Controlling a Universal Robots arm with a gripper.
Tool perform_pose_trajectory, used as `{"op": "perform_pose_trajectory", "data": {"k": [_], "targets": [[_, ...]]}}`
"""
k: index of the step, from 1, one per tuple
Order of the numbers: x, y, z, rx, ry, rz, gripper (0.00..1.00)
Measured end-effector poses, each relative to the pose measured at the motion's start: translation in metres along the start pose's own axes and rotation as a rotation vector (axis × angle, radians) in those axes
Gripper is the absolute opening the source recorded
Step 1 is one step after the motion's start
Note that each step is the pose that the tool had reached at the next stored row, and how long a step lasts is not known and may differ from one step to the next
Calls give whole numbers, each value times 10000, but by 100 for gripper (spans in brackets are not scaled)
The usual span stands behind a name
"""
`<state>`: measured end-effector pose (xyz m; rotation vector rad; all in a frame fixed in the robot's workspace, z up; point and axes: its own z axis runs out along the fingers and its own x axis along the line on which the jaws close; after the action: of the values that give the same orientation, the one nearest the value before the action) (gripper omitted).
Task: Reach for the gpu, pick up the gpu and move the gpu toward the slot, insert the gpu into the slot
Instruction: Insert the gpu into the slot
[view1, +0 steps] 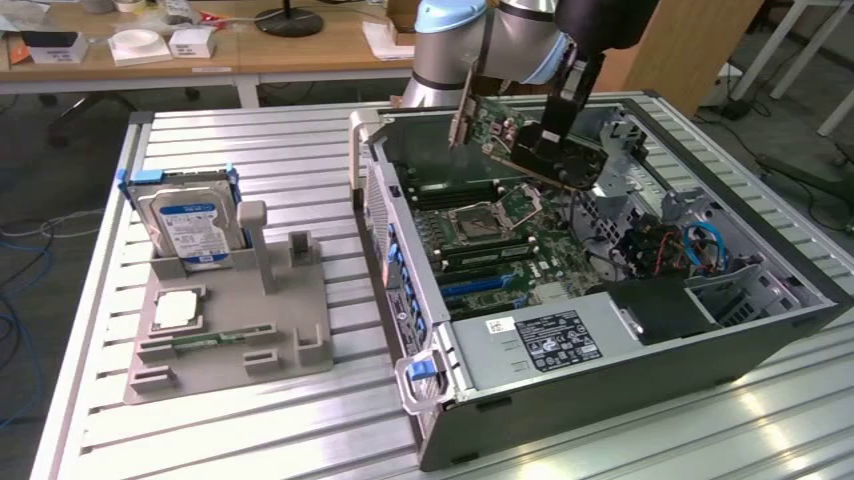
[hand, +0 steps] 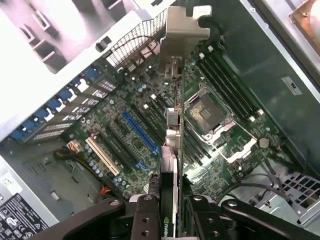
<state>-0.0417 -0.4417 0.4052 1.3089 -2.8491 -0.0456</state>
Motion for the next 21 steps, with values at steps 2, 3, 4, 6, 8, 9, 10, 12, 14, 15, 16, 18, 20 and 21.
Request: {"op": "perform_pose_trajectory", "data": {"k": [2,3,4,6,8,9,10,12,14,15,16,18,20,21], "targets": [[-8,-10,16,22,-17,-93,26],[-13,-17,23,28,-20,-140,26],[-15,-19,31,32,-22,-227,26],[-16,-21,46,38,-23,-454,26],[-18,-24,61,47,-26,-692,26],[-18,-25,67,52,-27,-807,26],[-19,-26,74,57,-28,-923,26],[-20,-27,87,70,-35,-1163,26],[-21,-29,99,83,-41,-1403,26],[-22,-30,105,91,-45,-1532,26],[-22,-31,111,98,-48,-1654,26],[-23,-32,121,118,-59,-1896,26],[-23,-32,132,138,-69,-2144,26],[-23,-33,137,148,-75,-2269,26]]}}
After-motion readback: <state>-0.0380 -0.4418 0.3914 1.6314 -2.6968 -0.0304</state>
